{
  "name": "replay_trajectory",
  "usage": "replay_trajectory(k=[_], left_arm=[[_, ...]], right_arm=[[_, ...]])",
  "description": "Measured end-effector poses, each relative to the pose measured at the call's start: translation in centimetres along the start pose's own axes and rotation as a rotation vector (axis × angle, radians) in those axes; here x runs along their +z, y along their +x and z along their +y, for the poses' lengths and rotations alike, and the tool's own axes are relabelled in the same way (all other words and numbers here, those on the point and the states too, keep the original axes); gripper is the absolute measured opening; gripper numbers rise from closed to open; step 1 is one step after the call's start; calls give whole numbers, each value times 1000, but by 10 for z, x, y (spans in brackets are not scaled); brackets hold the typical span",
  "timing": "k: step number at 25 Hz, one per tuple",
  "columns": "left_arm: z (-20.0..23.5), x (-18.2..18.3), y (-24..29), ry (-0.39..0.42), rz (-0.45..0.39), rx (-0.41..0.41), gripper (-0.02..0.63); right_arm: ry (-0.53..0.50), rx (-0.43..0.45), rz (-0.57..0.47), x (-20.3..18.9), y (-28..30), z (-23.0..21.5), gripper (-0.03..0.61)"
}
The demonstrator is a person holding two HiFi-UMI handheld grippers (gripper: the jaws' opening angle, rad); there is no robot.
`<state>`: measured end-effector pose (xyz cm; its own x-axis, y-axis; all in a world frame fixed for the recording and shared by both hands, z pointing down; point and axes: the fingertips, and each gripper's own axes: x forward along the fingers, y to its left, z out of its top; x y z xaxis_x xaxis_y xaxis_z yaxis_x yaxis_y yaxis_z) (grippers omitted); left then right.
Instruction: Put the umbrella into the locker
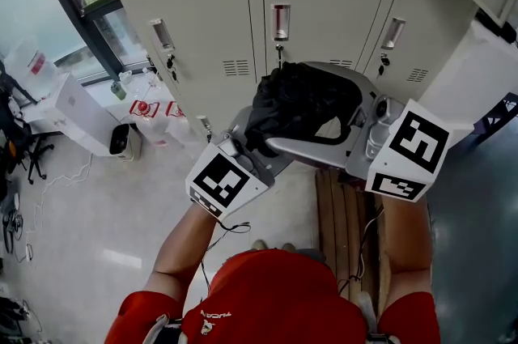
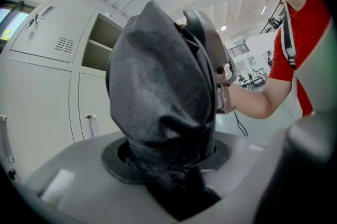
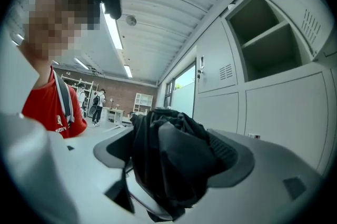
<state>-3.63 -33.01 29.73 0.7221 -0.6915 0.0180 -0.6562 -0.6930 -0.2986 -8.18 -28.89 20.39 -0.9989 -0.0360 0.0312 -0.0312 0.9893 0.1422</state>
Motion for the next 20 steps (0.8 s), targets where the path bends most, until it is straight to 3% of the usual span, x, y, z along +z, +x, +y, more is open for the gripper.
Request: replay_trajectory(k=[11, 16, 20], left_arm=[[3, -8, 13, 21, 47, -68, 210], [7, -9, 18, 33, 57, -76, 212], [10, -6, 18, 55, 40, -64, 216]], right_arm=[[-27, -22, 101, -10, 14, -13, 377], [-75, -28, 147, -11, 17, -13, 250], [-112, -46, 151, -8, 18, -10, 204]])
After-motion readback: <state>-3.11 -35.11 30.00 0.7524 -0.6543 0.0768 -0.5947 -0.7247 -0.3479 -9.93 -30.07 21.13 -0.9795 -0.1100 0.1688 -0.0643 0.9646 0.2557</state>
